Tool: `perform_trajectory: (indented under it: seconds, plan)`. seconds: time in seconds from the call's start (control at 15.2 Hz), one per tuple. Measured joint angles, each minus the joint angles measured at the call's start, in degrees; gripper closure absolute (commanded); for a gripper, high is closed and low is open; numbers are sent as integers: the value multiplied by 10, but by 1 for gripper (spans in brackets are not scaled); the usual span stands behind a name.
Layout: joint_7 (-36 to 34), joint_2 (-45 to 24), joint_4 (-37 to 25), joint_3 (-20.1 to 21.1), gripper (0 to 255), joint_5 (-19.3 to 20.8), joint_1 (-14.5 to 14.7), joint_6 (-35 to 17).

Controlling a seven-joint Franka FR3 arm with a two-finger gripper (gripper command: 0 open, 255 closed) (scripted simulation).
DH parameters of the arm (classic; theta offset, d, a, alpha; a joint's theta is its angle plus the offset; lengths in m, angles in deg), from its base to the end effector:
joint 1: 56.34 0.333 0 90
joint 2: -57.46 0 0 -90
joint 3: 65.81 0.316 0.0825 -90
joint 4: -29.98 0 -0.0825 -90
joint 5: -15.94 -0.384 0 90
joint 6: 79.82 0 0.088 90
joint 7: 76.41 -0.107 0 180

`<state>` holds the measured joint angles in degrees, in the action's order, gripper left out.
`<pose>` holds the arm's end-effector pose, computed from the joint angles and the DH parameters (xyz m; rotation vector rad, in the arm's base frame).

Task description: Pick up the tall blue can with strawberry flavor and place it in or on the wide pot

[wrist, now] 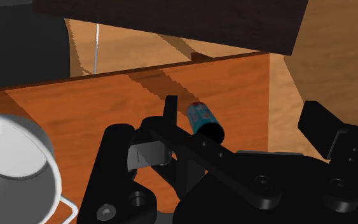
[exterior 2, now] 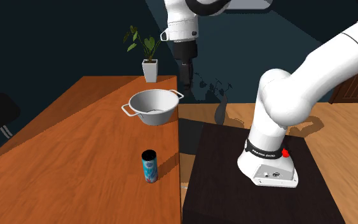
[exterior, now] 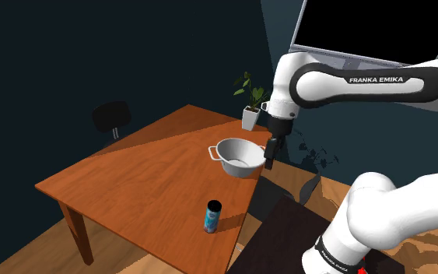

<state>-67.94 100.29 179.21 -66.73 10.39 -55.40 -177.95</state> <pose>0.3091 0.0089 0.4735 -3.0123 -0.2000 0.2066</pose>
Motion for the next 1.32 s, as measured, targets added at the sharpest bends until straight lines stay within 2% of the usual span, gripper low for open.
perform_trajectory:
  seconds: [0.26, 0.86, 1.12, 1.32]
  plan:
    - [-17, -40, 43, 26, 0, -13, 12, -101]
    - [-53, -212, 87, 77, 0, -22, 28, -353]
    - [-79, -317, 77, 97, 0, -5, 25, -464]
    - [-118, -398, 58, 112, 0, 27, 23, -537]
